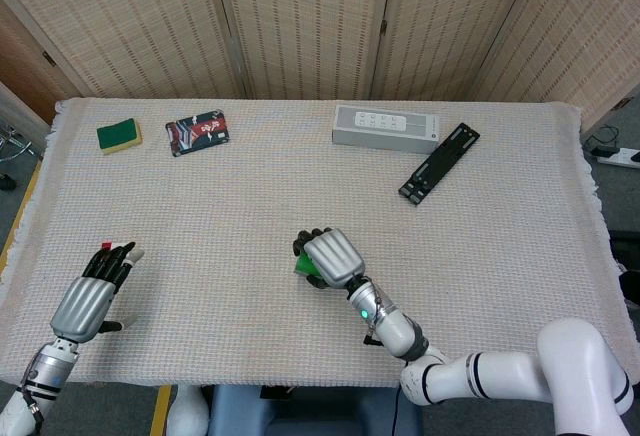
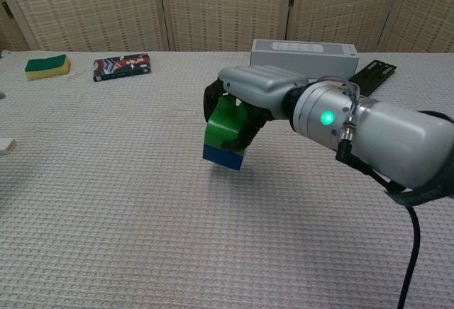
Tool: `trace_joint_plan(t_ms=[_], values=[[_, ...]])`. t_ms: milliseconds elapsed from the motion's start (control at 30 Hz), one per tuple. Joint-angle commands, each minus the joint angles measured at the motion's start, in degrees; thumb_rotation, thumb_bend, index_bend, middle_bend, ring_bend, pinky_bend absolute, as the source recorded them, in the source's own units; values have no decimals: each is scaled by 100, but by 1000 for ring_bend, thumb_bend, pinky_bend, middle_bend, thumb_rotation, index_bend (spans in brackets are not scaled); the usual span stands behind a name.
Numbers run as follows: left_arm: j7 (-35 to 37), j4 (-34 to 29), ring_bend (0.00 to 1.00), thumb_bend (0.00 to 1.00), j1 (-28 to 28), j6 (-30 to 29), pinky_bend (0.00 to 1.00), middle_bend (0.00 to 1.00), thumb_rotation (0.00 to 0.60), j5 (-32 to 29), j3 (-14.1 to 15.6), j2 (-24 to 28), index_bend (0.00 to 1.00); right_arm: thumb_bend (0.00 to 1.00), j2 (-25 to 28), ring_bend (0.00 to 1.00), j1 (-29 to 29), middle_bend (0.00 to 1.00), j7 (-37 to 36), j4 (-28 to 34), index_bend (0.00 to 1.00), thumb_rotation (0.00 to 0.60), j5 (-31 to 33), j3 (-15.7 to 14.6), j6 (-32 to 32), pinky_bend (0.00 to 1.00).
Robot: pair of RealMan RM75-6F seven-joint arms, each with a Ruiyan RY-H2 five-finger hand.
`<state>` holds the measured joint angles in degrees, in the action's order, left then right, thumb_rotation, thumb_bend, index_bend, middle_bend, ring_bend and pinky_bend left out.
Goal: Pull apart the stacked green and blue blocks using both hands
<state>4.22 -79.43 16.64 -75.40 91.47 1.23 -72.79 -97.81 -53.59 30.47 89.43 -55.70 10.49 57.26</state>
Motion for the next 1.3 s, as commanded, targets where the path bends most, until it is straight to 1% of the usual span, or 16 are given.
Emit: trace_joint_plan(t_ms=[33,100,167,200,233,300,400,467,533,667,800,967,1200,1300], values=[[427,-84,0,235,215,256,0,26,600,213,102,87,8,349,165,780,-61,673,94,256,860,600,84,127,-83,843],[683,-183,0,238,343,346,0,42,600,328,118,145,36,349,245,784,-107,677,200,441,865,600,181,187,-95,845],[819,-214,0,238,398,360,0,73,600,377,113,161,77,349,281,786,-124,678,244,532,865,600,235,217,-92,846],[1011,-255,1,238,463,369,0,101,600,436,104,172,103,348,315,785,-144,678,286,634,865,600,275,252,-78,846],[1359,-316,4,239,563,415,0,131,600,504,101,195,121,349,369,785,-170,678,340,781,865,600,309,291,-60,846],[2520,-637,12,241,876,749,0,163,600,581,143,352,123,349,533,784,-214,678,442,1208,865,600,357,368,-28,846],[3589,-890,13,241,1238,1108,0,185,600,732,234,587,117,349,691,783,-288,678,626,1622,866,600,520,386,-10,846],[4138,-1009,5,241,1491,1336,0,187,600,813,264,707,131,349,739,784,-344,678,769,1865,866,600,570,380,54,846],[4452,-1073,0,241,1667,1505,0,187,600,803,250,725,143,349,760,783,-378,678,847,2050,866,600,603,367,110,846],[4895,-1199,0,241,2099,2131,0,188,600,765,322,748,155,349,769,783,-461,678,1003,2313,866,600,710,339,227,846],[5312,-1111,0,240,2385,2416,0,188,600,825,395,629,159,349,796,783,-518,678,970,2502,866,600,832,381,265,846],[5861,-793,0,239,2589,2419,0,188,600,894,450,364,164,349,825,784,-576,678,980,2596,865,600,889,349,321,846],[7129,-453,0,239,2889,2219,0,188,600,1064,596,206,174,348,741,784,-663,678,842,2520,865,600,914,305,274,846],[7548,-259,0,239,2981,2096,0,188,600,1165,690,146,176,348,712,783,-689,678,806,2472,866,600,895,274,270,846]])
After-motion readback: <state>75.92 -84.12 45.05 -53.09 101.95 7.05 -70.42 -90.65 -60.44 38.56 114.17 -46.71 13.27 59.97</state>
